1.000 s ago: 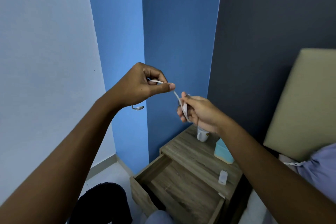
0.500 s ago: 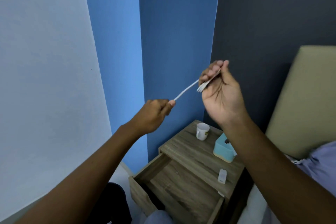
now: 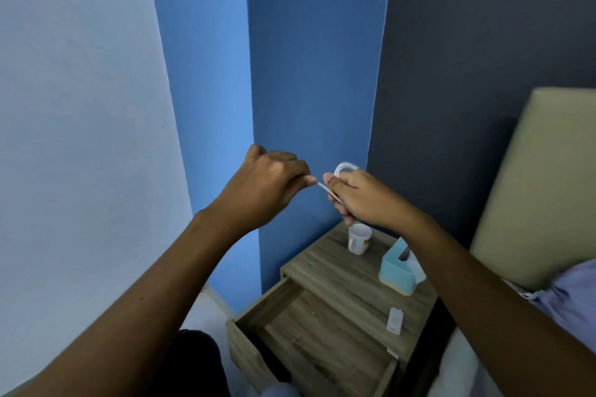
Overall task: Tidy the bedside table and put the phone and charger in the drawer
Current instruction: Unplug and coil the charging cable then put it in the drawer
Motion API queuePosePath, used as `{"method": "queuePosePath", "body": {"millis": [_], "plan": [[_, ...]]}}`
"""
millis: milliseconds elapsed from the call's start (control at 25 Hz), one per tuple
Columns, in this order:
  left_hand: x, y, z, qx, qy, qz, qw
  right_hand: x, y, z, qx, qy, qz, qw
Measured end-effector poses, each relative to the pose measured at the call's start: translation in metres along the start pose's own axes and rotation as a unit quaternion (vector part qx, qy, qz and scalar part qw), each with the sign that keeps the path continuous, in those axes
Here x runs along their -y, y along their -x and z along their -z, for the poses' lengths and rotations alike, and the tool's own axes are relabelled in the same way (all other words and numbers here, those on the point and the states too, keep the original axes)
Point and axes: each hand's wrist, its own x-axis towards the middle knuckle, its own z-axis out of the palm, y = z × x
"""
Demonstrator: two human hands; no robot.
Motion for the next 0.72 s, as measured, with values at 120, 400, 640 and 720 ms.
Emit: {"method": "queuePosePath", "body": {"millis": [120, 400, 640, 720], "plan": [[0.005, 0.0, -0.009, -0.018, 0.148, 0.051, 0.987, 0.007, 0.006, 0.006, 0.155, -0.159, -0.08, 0.972], [-0.015, -0.003, -0.004, 0.081, 0.356, 0.115, 0.924, -0.001, 0.009, 0.027, 0.36, -0.366, -0.041, 0.857], [-0.019, -0.01, -0.009, 0.131, 0.352, 0.05, 0.925, -0.005, 0.013, 0.031, 0.359, -0.433, -0.024, 0.826], [-0.02, -0.011, -0.011, 0.12, 0.355, 0.065, 0.925, -0.003, 0.014, 0.033, 0.348, -0.429, -0.016, 0.834]]}}
